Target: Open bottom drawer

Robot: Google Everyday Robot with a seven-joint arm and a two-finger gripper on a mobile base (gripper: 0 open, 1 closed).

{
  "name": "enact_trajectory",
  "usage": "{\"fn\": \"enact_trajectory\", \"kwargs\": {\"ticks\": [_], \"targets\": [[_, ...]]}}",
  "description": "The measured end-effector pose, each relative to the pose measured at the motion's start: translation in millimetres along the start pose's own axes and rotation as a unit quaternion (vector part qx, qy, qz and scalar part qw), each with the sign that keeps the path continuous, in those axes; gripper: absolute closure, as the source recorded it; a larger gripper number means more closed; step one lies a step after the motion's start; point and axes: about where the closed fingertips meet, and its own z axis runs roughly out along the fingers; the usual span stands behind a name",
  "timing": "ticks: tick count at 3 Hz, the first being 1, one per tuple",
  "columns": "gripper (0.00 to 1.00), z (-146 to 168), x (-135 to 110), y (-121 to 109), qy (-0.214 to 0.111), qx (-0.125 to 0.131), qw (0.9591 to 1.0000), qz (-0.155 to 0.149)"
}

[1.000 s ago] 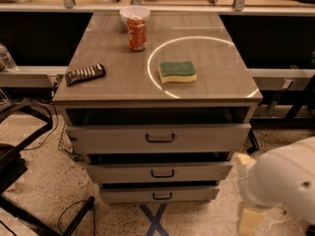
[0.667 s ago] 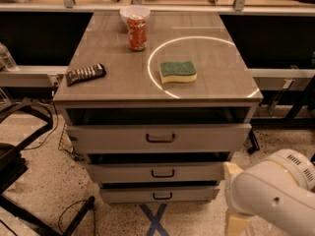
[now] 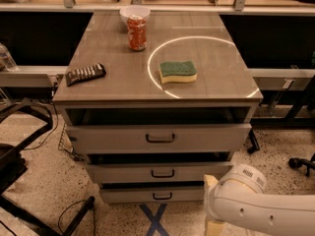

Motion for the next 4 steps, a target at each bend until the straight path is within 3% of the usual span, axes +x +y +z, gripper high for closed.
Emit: {"fn": "enact_trajectory", "kwargs": {"ticks": [2, 3, 4], "targets": [[0.00, 81.7, -14.6, 12.0, -0.030, -0.008, 0.9995, 0.012], [0.00, 109.0, -30.0, 23.4, -0.035, -0.037, 0.9987, -0.006], [0.00, 112.1, -31.7, 26.2, -0.036, -0.042, 0.9984, -0.007]]}}
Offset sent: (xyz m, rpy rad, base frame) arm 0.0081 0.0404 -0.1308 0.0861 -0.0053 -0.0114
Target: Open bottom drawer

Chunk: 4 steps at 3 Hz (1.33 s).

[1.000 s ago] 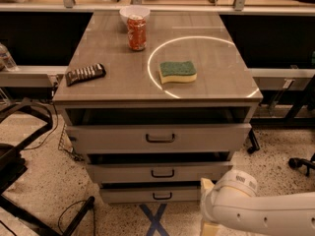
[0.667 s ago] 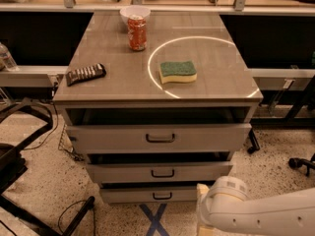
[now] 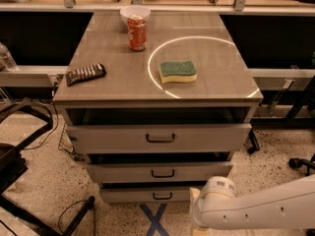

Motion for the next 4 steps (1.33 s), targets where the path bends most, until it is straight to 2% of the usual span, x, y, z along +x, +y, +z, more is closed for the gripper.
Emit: {"fn": "enact_trajectory", "kwargs": {"ticks": [1, 3, 4], "targets": [[0.00, 11.6, -6.8, 0.1, -0.015, -0.003, 0.9999, -0.004], [0.00, 83.1, -51.5, -3.3, -0.096, -0.015, 0.9945, -0.039], [0.00, 109.9, -65.5, -6.8, -0.103, -0.012, 0.9931, -0.055]]}}
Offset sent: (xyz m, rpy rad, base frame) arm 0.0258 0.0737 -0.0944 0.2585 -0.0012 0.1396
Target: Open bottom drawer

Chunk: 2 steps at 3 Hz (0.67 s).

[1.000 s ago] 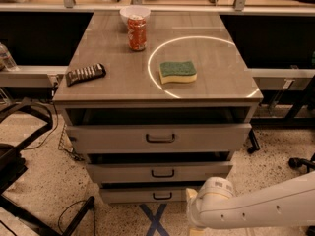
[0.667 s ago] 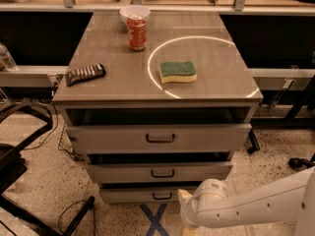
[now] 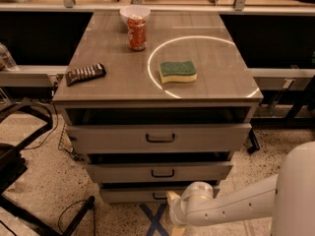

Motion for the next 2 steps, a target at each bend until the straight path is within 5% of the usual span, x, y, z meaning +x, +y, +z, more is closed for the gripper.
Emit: {"fn": "enact_trajectory", "kwargs": {"ticks": [2], "targets": [[0.00, 60.2, -8.6, 0.0, 0.009, 0.009, 0.9997, -0.023]]}}
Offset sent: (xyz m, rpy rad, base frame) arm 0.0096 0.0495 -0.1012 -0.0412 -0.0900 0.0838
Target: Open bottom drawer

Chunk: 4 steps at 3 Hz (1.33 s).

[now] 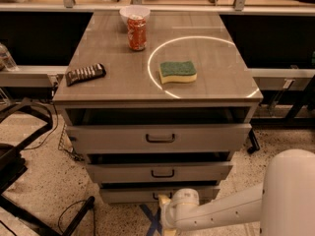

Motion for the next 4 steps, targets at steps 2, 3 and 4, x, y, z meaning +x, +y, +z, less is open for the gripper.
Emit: {"fn": "enact_trajectory", "kwargs": {"ticks": [2, 3, 4], "targets": [[0.00, 62.6, 8.5, -0.4, 0.021, 0.002, 0.9995, -0.023], [0.00, 76.8, 20.1, -7.4, 0.032, 0.006, 0.9993, -0.018], [0.00, 84.5, 30.3, -14.4, 0.039, 0.008, 0.9992, -0.010]]}}
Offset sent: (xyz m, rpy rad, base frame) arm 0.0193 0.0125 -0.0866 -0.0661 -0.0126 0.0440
